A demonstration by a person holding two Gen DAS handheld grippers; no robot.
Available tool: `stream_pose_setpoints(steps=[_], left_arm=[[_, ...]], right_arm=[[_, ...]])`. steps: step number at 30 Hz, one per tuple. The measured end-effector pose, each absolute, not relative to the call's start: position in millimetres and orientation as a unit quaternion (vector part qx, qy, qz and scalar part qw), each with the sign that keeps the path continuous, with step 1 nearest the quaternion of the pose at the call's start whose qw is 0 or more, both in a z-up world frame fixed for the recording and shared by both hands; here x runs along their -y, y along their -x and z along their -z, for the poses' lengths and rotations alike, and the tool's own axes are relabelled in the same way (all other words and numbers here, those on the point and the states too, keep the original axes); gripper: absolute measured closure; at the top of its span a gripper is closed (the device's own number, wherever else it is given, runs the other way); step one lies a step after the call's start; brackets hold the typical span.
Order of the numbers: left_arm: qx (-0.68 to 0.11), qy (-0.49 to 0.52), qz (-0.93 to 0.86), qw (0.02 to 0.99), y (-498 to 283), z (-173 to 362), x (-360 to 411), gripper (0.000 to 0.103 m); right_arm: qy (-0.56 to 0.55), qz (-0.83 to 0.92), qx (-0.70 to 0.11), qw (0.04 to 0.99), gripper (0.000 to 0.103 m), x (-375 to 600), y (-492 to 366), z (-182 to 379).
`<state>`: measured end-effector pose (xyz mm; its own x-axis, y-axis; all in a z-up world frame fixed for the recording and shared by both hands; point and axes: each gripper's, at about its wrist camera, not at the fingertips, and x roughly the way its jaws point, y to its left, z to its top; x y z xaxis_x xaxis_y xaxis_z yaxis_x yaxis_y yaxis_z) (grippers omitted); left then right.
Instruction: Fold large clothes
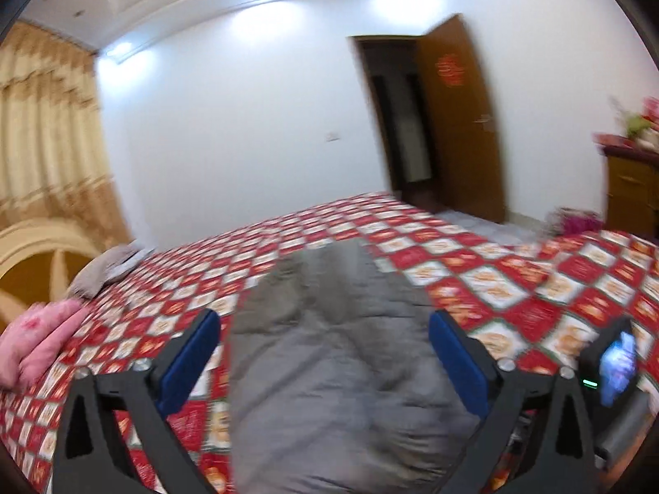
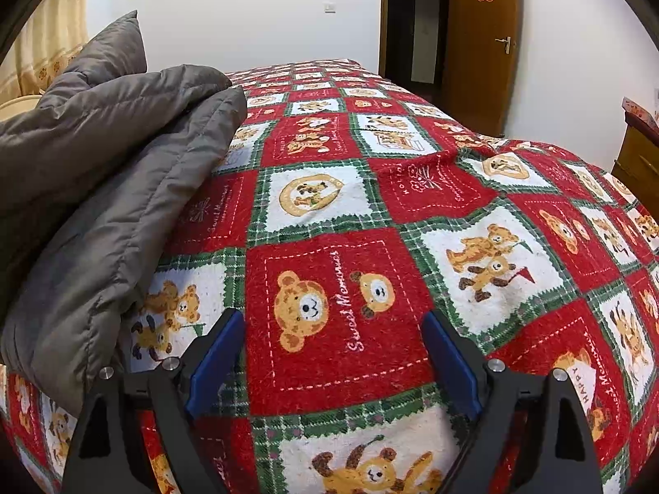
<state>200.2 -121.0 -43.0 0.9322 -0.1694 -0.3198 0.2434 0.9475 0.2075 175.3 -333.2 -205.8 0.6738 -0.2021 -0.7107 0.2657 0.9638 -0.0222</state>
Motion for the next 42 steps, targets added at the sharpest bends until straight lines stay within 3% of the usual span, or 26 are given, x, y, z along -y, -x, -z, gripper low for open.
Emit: stream_pose_setpoints(steps=[12,19,22,30,42], left_arm=[[-0.231,-0.123,0.026,0.965,-271,92,85,0.0],[-0.256,-0.162,0.061,0.951,-274,124,121,0.0],[-0.235,-0.174,0.06,0.954,-265,112,120,0.0],[-0.241,-0.11,-0.017,0.964,-315,75,55,0.0],[-0.307,-0.075,-0.055,0.947,-366,114,53,0.0]], right_arm=[[-0.053,0.122,-0.383,0.914,0.014,334,-175,202],[-0.08,0.104,-0.338,0.932,0.015,327,-184,149],[-0.072,0.1,-0.324,0.938,0.024,317,-203,122],[-0.006,0.059,-0.3,0.952,0.025,256,-264,59],[0.026,0.054,-0.352,0.934,0.025,206,-326,73]])
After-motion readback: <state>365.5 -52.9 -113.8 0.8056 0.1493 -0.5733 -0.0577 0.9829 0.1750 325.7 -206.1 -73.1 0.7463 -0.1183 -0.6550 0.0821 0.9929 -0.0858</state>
